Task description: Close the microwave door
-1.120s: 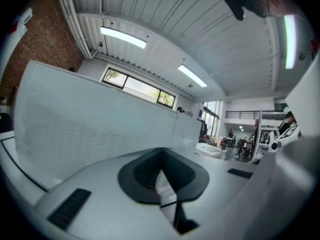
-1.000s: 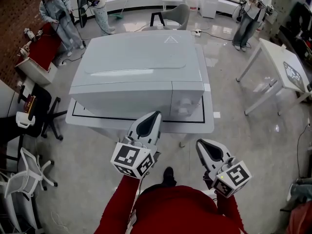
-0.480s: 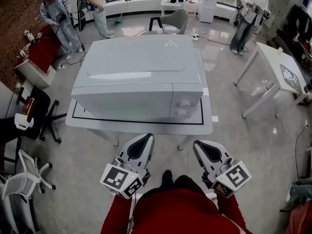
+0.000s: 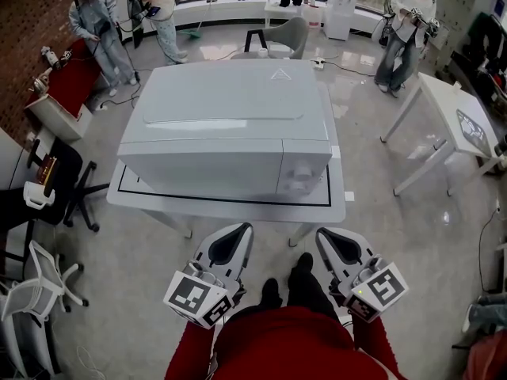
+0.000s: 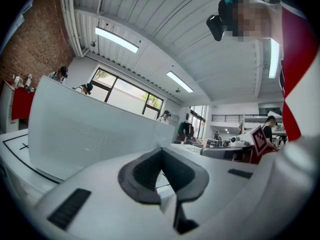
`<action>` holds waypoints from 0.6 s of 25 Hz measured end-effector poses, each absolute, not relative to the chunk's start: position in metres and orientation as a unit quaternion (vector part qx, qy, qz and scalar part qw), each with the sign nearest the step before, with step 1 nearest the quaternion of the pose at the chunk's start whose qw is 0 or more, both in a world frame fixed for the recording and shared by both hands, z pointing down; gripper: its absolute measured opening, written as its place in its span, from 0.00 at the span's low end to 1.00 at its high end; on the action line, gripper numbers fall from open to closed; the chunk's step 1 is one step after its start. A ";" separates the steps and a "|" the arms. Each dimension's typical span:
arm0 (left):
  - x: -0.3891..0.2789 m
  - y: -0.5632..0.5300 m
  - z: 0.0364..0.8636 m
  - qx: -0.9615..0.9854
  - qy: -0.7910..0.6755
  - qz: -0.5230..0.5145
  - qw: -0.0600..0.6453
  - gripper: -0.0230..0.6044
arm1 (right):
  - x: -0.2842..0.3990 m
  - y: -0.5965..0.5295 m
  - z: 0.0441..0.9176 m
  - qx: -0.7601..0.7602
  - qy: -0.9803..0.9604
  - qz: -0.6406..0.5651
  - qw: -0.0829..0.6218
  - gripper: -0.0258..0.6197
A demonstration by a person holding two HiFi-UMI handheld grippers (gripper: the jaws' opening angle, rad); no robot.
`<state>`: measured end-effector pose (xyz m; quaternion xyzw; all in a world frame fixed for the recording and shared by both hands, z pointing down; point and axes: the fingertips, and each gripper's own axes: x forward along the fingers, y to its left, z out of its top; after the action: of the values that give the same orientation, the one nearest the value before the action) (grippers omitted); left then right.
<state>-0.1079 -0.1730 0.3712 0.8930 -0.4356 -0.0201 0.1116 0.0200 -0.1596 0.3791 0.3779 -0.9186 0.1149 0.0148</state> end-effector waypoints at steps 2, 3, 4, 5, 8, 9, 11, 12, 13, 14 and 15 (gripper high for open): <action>-0.106 -0.175 0.371 0.893 -0.435 -0.018 0.113 0.05 | 0.019 -0.163 0.375 0.376 -0.920 0.107 0.008 0.06; -0.105 -0.176 0.371 0.894 -0.434 -0.015 0.112 0.05 | 0.019 -0.164 0.373 0.376 -0.921 0.103 0.004 0.06; -0.103 -0.177 0.372 0.895 -0.433 -0.010 0.109 0.05 | 0.020 -0.166 0.372 0.377 -0.921 0.099 0.002 0.06; -0.101 -0.177 0.372 0.896 -0.432 -0.005 0.104 0.05 | 0.022 -0.167 0.371 0.380 -0.920 0.094 0.002 0.06; -0.095 -0.181 0.374 0.896 -0.435 0.007 0.094 0.05 | 0.029 -0.171 0.371 0.388 -0.917 0.093 0.001 0.06; -0.093 -0.181 0.375 0.894 -0.437 0.012 0.094 0.05 | 0.031 -0.172 0.371 0.389 -0.916 0.095 0.000 0.06; -0.091 -0.181 0.378 0.893 -0.440 0.020 0.095 0.05 | 0.032 -0.173 0.367 0.390 -0.916 0.095 -0.010 0.06; -0.091 -0.181 0.379 0.892 -0.440 0.021 0.096 0.05 | 0.034 -0.173 0.367 0.391 -0.916 0.093 -0.012 0.06; -0.090 -0.180 0.379 0.892 -0.441 0.022 0.096 0.05 | 0.035 -0.173 0.367 0.392 -0.916 0.088 -0.010 0.06; -0.089 -0.180 0.379 0.892 -0.441 0.021 0.094 0.05 | 0.037 -0.174 0.365 0.393 -0.916 0.080 -0.010 0.06; -0.089 -0.180 0.378 0.892 -0.441 0.021 0.091 0.05 | 0.037 -0.175 0.362 0.393 -0.917 0.070 -0.014 0.06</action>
<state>-0.0894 -0.1802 0.3781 0.8924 -0.4414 0.0213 0.0914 0.0372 -0.1755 0.3623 0.3930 -0.9167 0.0701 -0.0140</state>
